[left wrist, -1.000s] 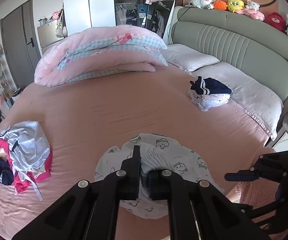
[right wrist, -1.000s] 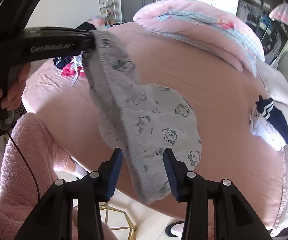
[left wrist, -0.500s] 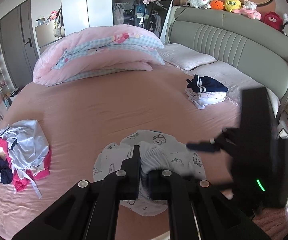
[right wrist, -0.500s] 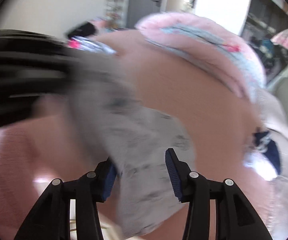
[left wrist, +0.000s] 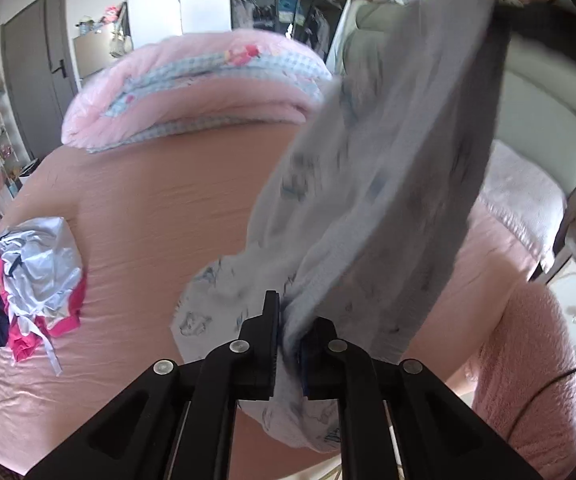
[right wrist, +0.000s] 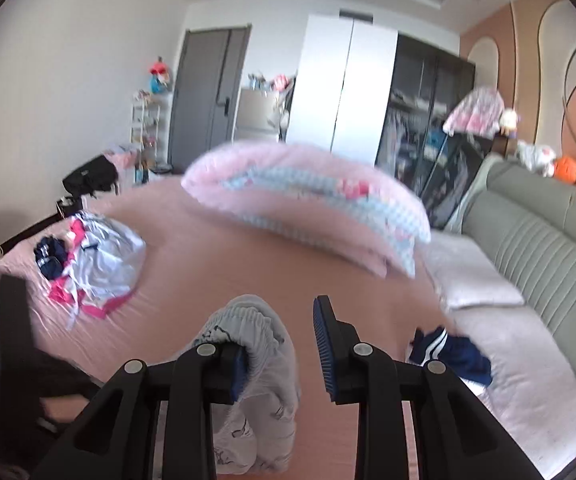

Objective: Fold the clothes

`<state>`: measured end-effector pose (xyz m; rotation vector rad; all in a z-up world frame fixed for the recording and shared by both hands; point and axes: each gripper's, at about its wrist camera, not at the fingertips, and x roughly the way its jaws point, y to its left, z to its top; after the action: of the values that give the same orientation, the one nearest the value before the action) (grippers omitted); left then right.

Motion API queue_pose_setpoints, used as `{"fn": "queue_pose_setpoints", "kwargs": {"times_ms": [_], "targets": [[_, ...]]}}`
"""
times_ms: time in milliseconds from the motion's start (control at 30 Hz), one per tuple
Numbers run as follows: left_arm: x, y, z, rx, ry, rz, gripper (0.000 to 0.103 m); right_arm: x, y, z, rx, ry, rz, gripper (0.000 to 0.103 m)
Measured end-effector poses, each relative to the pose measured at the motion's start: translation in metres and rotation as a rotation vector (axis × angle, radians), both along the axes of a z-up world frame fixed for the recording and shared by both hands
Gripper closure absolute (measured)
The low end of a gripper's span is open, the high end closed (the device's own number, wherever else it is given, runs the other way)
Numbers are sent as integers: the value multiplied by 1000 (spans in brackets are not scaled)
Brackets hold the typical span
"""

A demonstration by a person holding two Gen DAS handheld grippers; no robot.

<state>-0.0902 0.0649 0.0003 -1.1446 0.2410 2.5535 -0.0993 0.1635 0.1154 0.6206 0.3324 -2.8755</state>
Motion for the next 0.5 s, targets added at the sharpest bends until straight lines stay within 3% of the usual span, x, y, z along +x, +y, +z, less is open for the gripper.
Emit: {"fn": "queue_pose_setpoints", "kwargs": {"times_ms": [100,233,367,400,467,500], "targets": [[-5,8,-31,-55,-66,49,94,6,5,13,-57,30,-8,75],[-1,-4,-53,26,-142,106,93,8,26,28,-165,-12,-36,75],[7,-11,-50,59,-191,102,85,-3,52,16,-289,-112,-81,75],[9,-13,-47,64,-195,90,85,-4,58,12,-303,-123,-104,75],[11,-20,-35,-2,-122,119,88,-1,69,6,-327,-141,-123,75],[10,-26,-27,-42,-77,143,96,1,74,3,-322,-149,-133,75]]}}
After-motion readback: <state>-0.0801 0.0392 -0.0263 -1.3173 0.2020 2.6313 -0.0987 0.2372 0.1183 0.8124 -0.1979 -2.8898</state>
